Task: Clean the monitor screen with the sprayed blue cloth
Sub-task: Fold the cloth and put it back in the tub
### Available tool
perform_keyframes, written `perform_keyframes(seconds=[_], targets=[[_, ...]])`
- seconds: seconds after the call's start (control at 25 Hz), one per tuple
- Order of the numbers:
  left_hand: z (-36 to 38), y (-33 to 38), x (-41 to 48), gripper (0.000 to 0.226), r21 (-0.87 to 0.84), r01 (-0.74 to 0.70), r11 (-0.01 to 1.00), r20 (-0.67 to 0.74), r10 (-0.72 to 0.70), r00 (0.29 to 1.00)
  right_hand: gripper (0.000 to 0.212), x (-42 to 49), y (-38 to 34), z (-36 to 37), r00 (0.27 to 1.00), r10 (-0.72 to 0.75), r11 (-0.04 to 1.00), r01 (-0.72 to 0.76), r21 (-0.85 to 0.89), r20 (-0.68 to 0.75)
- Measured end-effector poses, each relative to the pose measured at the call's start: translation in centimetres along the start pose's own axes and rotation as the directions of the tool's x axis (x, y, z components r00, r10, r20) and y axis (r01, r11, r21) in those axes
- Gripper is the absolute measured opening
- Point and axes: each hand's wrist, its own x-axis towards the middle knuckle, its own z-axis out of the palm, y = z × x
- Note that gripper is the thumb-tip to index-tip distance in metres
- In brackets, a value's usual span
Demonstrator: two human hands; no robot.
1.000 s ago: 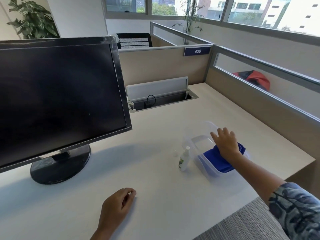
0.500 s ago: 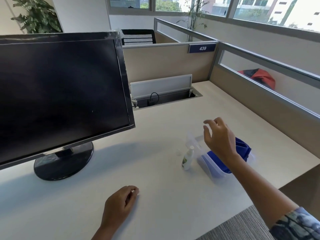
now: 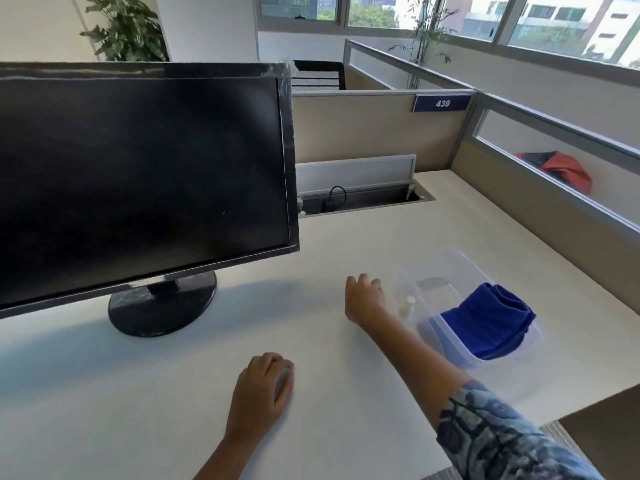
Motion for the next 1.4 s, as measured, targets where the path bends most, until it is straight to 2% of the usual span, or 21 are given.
perform_keyframes(seconds=[0.12,0.24,0.36,0.48,0.6,0.68,0.76,0.92,1.12,1.28,1.4], targets=[[-0.1,0.1,0.0,0.021,-0.013,0.012,1.0,-0.02,-0.012,1.0,0.04,1.1,0.0,1.4,0.988,0.109,0.992,-0.101,-0.072,0.112],[-0.1,0.2,0.0,0.018,-0.024,0.032,0.999,-0.021,-0.033,0.999,0.042,1.6,-0.2,2.1,0.986,0.122,0.992,-0.118,-0.042,0.11],[0.0,0.1,-0.1,0.017,-0.033,0.031,0.999,-0.015,-0.031,0.999,0.044,1.0,-0.6,2.1,0.992,0.074,0.997,-0.074,-0.003,0.1],[0.2,0.0,-0.1,0.016,-0.035,0.029,0.999,-0.025,-0.03,0.999,0.036,-0.8,-1.0,1.6,0.994,-0.067,0.995,0.061,0.077,0.087],[0.3,-0.2,-0.1,0.017,-0.02,0.013,1.0,-0.025,-0.014,1.0,0.033,-2.8,-0.6,-0.7,0.984,-0.161,0.937,0.175,0.302,-0.069],[0.4,-0.3,0.0,0.018,-0.013,0.01,1.0,-0.03,-0.01,1.0,0.028,-4.0,0.7,-3.1,0.965,-0.118,0.867,0.216,0.449,-0.236],[0.5,-0.2,0.0,0.02,-0.008,0.008,1.0,-0.034,-0.009,0.999,0.02,-4.8,3.2,-5.3,0.933,-0.045,0.82,0.238,0.521,-0.356],[0.6,-0.1,0.1,0.022,0.007,-0.003,1.0,-0.034,0.003,0.999,0.017,-6.3,8.4,-7.0,0.881,0.07,0.797,0.232,0.557,-0.467],[0.5,0.7,0.9,0.024,0.05,-0.043,0.998,0.004,0.043,0.999,0.018,-7.1,11.0,-5.3,0.878,0.137,0.772,0.195,0.604,-0.459],[1.3,3.2,3.2,0.027,-0.043,-0.043,0.998,0.032,0.044,0.999,0.017,-7.0,10.9,-3.6,0.911,0.145,0.681,0.19,0.707,-0.385],[2.5,6.6,6.2,0.052,-0.139,-0.009,0.99,0.192,0.035,0.981,0.018,-7.0,10.4,-2.4,0.921,0.162,0.632,0.18,0.754,-0.355]])
